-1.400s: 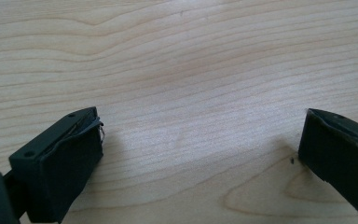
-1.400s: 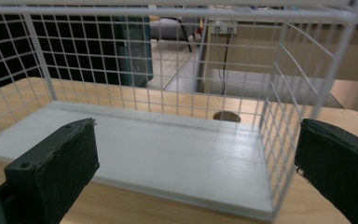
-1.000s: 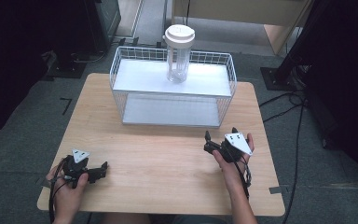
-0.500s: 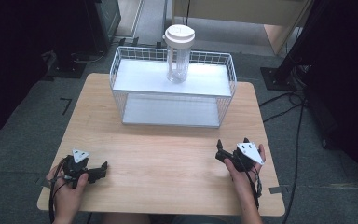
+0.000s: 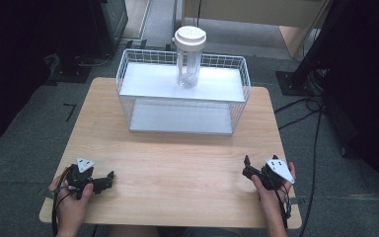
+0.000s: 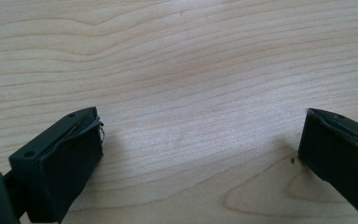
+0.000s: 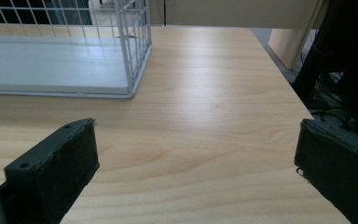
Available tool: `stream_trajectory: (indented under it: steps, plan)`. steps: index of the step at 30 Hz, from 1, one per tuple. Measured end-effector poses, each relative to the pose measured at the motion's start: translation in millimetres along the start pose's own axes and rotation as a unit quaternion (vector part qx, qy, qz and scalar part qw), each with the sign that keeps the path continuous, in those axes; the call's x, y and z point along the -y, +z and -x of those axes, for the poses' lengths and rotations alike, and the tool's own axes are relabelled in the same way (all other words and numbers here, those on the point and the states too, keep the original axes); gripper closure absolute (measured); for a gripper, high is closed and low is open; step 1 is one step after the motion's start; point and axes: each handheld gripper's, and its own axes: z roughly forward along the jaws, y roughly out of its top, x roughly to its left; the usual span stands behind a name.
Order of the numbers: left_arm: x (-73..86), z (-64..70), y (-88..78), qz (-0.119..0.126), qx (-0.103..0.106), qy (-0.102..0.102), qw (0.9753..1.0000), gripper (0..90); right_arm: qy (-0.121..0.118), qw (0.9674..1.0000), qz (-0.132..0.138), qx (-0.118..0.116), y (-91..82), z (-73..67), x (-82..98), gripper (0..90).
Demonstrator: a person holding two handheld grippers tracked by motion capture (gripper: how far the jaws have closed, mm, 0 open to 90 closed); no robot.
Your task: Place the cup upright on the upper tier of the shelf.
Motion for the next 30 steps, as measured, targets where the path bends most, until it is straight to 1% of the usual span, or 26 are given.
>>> stream_trajectory:
  steps: [7,8,9,12,15,20,23,25,27,30]
  plan:
    - [0.0,0.0,0.0,0.000,0.000,0.000,1.0000,0.0,0.003,0.9997,-0.019,0.014,-5.0,15.3,12.5,0.0]
    - [0.0,0.0,0.0,0.000,0.000,0.000,1.0000,0.0,0.007,0.9997,-0.016,0.015,-5.9,17.2,12.8,0.0]
    - [0.0,0.0,0.0,0.000,0.000,0.000,1.0000,0.0,0.007,0.9996,-0.019,0.019,-6.8,18.7,13.0,0.0]
    - [0.0,0.0,0.0,0.000,0.000,0.000,1.0000,0.0,0.000,0.9996,-0.022,0.019,-8.8,22.6,14.0,0.0]
    - [0.0,0.0,0.0,0.000,0.000,0.000,1.0000,0.0,-0.016,0.9990,-0.032,0.025,-11.2,26.8,14.9,0.0]
    - [0.0,0.0,0.0,0.000,0.000,0.000,1.0000,0.0,-0.012,0.9979,-0.057,0.030,-16.4,36.8,17.2,0.0]
    - [0.1,0.0,0.0,0.000,0.000,0.000,1.0000,0.0,-0.011,0.9975,-0.063,0.031,-20.1,42.3,18.8,0.0]
    - [0.1,0.0,0.0,0.000,0.000,0.000,1.0000,0.0,-0.014,0.9968,-0.072,0.031,-22.0,45.4,19.7,0.0]
    - [0.1,0.0,-0.1,0.000,0.000,0.000,1.0000,0.0,-0.015,0.9948,-0.095,0.033,-22.7,47.6,20.7,0.2]
    - [0.1,0.1,0.0,0.000,0.000,0.000,1.0000,0.0,-0.020,0.9925,-0.117,0.028,-23.7,51.2,21.9,0.2]
